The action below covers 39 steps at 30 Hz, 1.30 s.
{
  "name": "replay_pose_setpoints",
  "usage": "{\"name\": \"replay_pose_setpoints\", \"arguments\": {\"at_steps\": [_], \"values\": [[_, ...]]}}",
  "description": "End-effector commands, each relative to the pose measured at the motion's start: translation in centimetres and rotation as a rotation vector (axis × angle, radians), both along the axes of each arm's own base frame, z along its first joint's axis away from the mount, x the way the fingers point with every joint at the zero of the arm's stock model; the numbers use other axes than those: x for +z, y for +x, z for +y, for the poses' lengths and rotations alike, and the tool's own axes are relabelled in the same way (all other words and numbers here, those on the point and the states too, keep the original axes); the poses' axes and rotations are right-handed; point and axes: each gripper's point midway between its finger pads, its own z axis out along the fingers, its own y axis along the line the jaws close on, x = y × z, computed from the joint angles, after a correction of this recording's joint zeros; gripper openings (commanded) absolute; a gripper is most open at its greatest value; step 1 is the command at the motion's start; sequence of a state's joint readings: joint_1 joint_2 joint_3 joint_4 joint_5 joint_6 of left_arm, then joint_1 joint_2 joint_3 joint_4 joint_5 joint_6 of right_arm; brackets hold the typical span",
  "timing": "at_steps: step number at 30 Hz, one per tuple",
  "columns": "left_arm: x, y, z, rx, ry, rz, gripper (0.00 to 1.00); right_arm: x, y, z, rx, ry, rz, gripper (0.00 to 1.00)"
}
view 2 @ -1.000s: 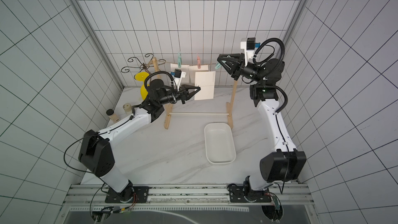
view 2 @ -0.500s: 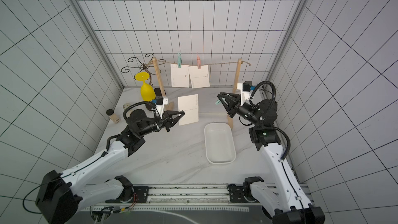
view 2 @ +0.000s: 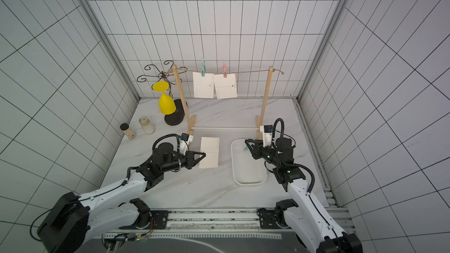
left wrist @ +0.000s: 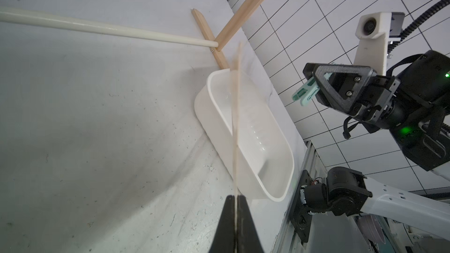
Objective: Remove the postcards from the strings
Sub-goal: Place the clamp in the storage box.
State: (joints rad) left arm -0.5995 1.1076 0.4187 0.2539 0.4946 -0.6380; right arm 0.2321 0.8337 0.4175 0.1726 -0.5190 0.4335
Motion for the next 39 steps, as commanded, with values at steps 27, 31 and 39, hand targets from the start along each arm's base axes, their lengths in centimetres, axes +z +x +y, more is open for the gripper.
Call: {"name": "replay_pose_setpoints", "arguments": {"at_steps": [27, 31, 39], "values": [[-5.6, 0.9, 2.8, 0.102, 0.058, 0.132, 0.35, -9.4, -0.1, -1.7, -0.168, -0.132, 0.246, 0.54], [-5.7, 0.6, 2.8, 0.088, 0.071, 0.144, 0.38, -8.3, 0.3, -1.9, -0.185, -0.137, 0.228, 0.55], [1.1, 3.2, 3.4, 0.163, 0.081, -0.047, 0.40, -0.3, 2.0, -1.6, -0.172, -0.148, 0.032, 0.59]]}}
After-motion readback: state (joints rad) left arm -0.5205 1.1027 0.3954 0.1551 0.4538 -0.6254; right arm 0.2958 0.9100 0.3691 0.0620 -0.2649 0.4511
